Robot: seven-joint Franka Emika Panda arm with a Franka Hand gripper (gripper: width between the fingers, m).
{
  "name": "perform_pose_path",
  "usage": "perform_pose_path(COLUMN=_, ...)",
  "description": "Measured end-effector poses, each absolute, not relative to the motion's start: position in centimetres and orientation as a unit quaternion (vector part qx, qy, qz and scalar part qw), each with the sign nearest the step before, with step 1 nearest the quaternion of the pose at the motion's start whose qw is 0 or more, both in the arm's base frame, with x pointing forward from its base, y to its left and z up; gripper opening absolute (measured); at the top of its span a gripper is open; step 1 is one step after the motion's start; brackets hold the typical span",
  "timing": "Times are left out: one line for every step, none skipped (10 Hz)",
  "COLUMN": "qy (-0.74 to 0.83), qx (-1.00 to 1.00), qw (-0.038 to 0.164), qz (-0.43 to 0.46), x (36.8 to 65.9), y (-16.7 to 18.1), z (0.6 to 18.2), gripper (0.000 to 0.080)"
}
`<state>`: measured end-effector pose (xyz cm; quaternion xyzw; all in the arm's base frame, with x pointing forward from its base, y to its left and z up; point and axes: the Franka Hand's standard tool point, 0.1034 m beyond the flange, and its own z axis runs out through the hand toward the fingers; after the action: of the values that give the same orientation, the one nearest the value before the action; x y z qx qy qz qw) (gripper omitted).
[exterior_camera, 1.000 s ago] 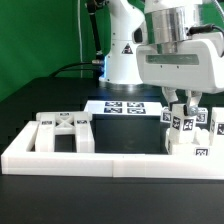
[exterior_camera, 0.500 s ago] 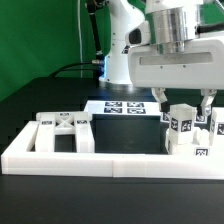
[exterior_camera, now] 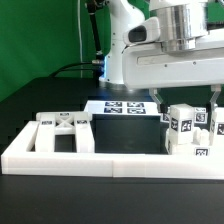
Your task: Assemble chair
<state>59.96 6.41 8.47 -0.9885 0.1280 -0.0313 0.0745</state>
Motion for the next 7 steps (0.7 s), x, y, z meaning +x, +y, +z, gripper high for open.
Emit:
perform_pose_path(qy=0.076, qx=-0.994, qw=0.072, qz=-0.035, x=59.98, y=6.11, z=8.45, gripper=0.0649)
perform_pose_path(qy=0.038, qx=-0.996, qw=0.069, qz=-0.039, x=60.01, y=5.96, z=8.42, gripper=0.0649)
perform_pose_path(qy=-0.019, qx=-0.997, qw=0.063, qz=-0.044, x=60.01, y=5.87, z=8.35, gripper=0.0649)
perform_pose_path(qy=-0.049, qx=-0.996, qw=0.061, qz=-0.045, x=60.0, y=5.83, z=8.32, gripper=0.0649)
perform_pose_path(qy=-0.085, qx=-0.994, qw=0.059, qz=-0.047, x=59.98, y=5.62, z=8.25, gripper=0.0649)
perform_pose_path(qy=-0.116, qx=-0.99, qw=0.058, qz=-0.048, x=59.92, y=5.44, z=8.14, gripper=0.0649)
perform_pose_path(qy=-0.12, qx=-0.99, qw=0.058, qz=-0.048, x=59.89, y=5.69, z=8.14, gripper=0.0649)
